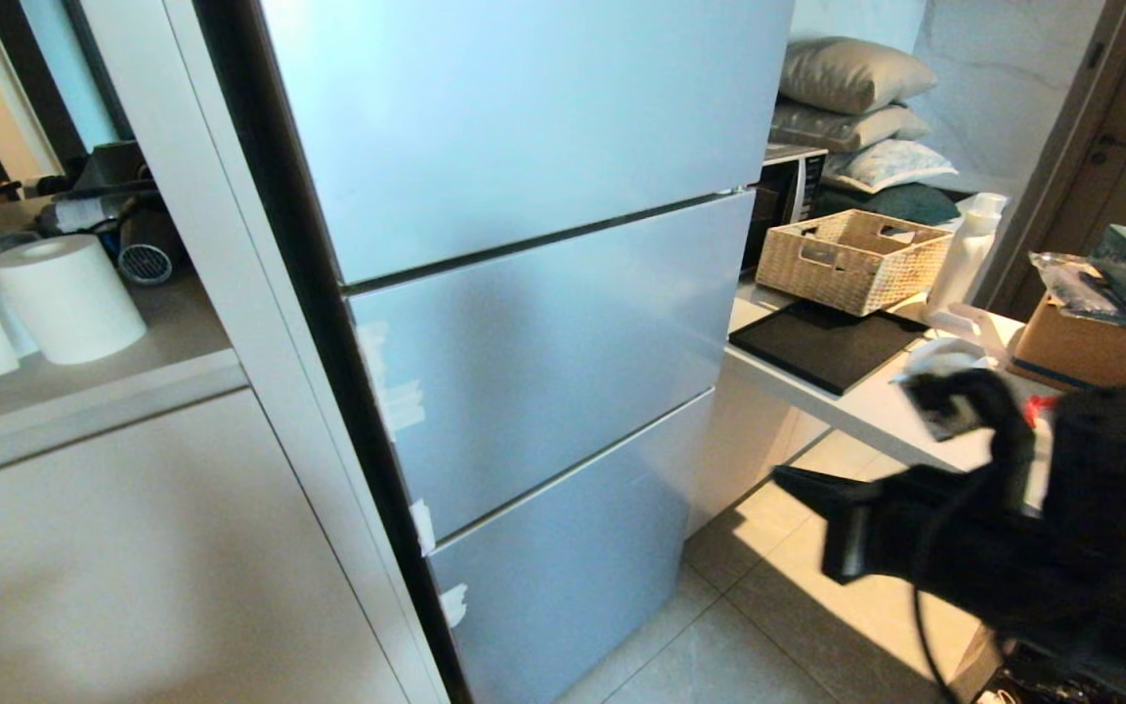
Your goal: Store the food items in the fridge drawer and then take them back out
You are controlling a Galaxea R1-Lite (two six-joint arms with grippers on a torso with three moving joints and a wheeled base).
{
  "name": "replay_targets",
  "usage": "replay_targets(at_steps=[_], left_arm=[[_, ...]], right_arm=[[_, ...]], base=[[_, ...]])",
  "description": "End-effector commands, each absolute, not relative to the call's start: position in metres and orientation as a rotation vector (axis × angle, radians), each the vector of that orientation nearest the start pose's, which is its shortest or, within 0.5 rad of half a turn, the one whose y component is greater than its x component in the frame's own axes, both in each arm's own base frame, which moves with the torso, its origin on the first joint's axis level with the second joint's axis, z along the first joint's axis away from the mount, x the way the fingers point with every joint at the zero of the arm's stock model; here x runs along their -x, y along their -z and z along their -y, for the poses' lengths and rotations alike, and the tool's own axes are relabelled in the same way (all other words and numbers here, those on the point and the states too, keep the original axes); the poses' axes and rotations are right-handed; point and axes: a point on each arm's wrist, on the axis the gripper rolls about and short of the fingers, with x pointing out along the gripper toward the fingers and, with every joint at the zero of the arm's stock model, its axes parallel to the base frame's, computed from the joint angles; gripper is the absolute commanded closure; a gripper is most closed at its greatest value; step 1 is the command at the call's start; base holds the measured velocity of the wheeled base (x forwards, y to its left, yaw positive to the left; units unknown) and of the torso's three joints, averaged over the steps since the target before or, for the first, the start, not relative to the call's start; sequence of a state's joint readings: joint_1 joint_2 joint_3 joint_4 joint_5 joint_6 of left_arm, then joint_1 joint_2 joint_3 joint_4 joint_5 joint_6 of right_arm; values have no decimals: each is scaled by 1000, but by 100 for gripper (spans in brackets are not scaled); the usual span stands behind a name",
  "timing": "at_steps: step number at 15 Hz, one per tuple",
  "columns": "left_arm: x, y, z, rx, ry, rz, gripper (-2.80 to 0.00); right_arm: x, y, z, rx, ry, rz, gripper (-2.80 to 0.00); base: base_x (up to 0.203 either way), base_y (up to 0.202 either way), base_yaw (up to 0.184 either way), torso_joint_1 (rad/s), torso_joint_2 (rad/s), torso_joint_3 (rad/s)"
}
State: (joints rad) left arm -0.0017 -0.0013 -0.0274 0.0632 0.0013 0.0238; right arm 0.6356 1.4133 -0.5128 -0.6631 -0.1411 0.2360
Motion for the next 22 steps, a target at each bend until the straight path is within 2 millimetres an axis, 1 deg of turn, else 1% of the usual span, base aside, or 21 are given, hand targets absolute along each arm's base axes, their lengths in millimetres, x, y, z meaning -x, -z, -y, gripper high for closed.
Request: replay_targets(at_steps=[1,2,3,4,5,6,8,9,11,12,14,16,18,20,21,22], left_arm=[[25,-77,0,-23,0,-36,0],[25,-77,0,-23,0,-35,0],[25,-77,0,-24,0,-36,0],[25,-77,0,-23,0,-37,0],[25,-77,0,-26,0,-36,0],[25,-77,0,-13,0,-35,0],[25,-77,0,-6,0,-35,0],[25,-77,0,-6,0,-35,0],[25,-77,0,-6,0,-35,0],[25,-77,0,-6,0,-35,0],[25,-77,0,-6,0,-35,0],[25,-77,0,-6,0,-35,0],[25,-77,0,-6,0,-35,0],[25,-77,0,-6,0,-35,0],[25,-77,0,-6,0,-35,0],[25,-77,0,-6,0,-35,0]], right_arm=[[-93,-196,-41,-200,-333,-46,0],[-70,-182,-24,-177,-271,-29,0],[-49,-166,-14,-151,-226,-24,0],[-30,-149,-6,-126,-193,-30,0],[-15,-134,-2,-119,-174,-34,0],[-5,-120,0,-140,-154,-49,0],[1,-92,1,-174,-81,-174,0],[1,-87,1,-112,-74,-215,0],[1,-81,1,103,-127,-261,0],[2,-79,0,140,-156,-279,0],[2,-79,0,67,-153,-287,0],[2,-79,1,48,-212,-284,0],[2,-79,1,8,-154,-275,0],[3,-80,1,-11,-18,-255,0],[6,-79,1,-11,28,-210,0],[10,-79,1,-8,36,-157,0]], base=[[0,0,0,0,0,0],[0,0,0,0,0,0],[0,0,0,0,0,0],[0,0,0,0,0,0],[0,0,0,0,0,0],[0,0,0,0,0,0],[0,0,0,0,0,0],[0,0,0,0,0,0],[0,0,0,0,0,0],[0,0,0,0,0,0],[0,0,0,0,0,0],[0,0,0,0,0,0],[0,0,0,0,0,0],[0,0,0,0,0,0],[0,0,0,0,0,0],[0,0,0,0,0,0]])
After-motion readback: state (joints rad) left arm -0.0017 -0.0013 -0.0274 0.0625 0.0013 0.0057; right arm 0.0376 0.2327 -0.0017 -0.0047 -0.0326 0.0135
